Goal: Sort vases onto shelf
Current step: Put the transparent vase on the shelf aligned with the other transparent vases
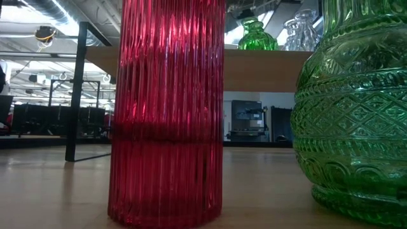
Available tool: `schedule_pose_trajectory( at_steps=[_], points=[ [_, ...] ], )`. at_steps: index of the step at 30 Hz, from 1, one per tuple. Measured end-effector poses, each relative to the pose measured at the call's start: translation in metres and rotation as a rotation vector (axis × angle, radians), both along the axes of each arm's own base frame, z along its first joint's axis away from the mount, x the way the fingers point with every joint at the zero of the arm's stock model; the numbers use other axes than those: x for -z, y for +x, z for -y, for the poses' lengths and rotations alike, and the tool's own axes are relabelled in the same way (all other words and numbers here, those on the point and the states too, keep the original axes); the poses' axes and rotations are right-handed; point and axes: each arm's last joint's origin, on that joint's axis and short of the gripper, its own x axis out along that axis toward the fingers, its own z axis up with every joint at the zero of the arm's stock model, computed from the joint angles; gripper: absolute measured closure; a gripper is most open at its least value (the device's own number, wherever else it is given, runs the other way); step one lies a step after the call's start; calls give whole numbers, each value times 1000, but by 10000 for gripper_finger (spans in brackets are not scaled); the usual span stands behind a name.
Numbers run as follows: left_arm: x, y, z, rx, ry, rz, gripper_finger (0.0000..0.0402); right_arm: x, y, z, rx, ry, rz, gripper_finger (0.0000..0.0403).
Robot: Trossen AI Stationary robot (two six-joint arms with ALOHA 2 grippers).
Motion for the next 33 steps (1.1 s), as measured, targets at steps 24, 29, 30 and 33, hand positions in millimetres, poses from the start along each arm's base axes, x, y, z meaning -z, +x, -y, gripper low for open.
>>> schedule_pose_trajectory(
  at_steps=[24,29,30,33],
  points=[
    [-20,-65,2,-117,130,34,285,-13,-111,-112,597,-81,132,295],
    [-18,-61,1,-113,179,12,285,34,-125,-160,800,-72,271,295],
    [-18,-61,1,-113,186,10,285,45,-127,-168,808,-72,290,295],
    [-18,-61,1,-102,208,3,285,76,-124,-185,782,-54,295,295]
  ],
)
